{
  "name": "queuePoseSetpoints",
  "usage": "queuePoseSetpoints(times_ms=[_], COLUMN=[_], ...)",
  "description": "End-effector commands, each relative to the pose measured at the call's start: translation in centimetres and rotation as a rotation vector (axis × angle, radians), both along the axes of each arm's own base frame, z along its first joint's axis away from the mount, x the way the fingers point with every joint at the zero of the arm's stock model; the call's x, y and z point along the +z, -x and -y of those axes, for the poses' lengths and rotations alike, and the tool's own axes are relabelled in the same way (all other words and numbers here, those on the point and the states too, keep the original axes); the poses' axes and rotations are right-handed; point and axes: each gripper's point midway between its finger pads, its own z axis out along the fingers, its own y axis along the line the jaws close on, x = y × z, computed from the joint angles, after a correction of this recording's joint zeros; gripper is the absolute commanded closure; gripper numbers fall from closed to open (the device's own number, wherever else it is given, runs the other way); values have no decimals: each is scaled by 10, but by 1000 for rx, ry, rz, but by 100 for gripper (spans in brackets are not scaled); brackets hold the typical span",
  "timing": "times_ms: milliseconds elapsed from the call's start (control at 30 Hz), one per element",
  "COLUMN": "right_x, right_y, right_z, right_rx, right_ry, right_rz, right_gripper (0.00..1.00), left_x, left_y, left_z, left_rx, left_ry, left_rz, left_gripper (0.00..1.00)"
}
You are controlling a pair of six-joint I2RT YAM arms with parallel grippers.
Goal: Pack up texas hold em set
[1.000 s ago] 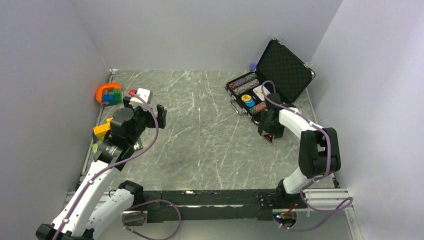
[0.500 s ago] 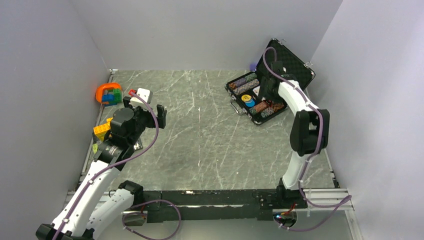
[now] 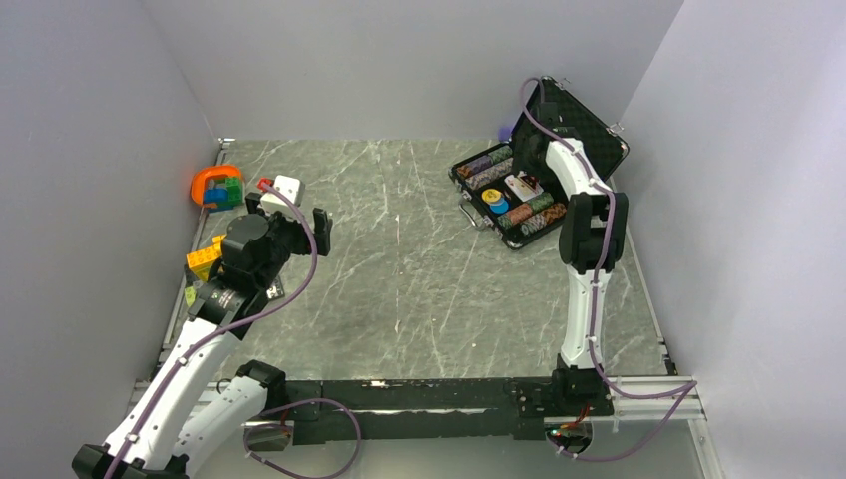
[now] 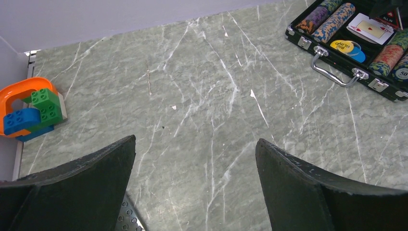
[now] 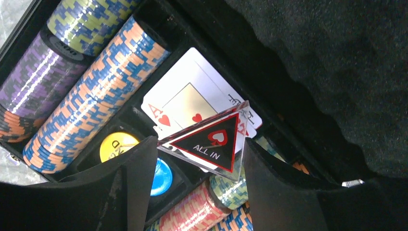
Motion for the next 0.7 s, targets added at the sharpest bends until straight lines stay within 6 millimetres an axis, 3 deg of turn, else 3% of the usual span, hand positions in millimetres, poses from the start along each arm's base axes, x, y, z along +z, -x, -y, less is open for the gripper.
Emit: queuePoseSetpoints(times_ms=[0,267,667], right_x=[10,-12,-19], right_y=[-13,-12,-16], right_z=[3,-4,-9], right_rx=[17,25,13], right_ry=[-10,-51,-79], right_rz=[18,-27,-35], right_gripper=[58,58,58], left_x=[7,7,7], left_y=[-3,-3,-3], left_z=[-1,-1,-1], left_rx=[6,6,7], left_ry=[-12,-12,-13], left_rz=[31,29,30], left_gripper=[2,2,2])
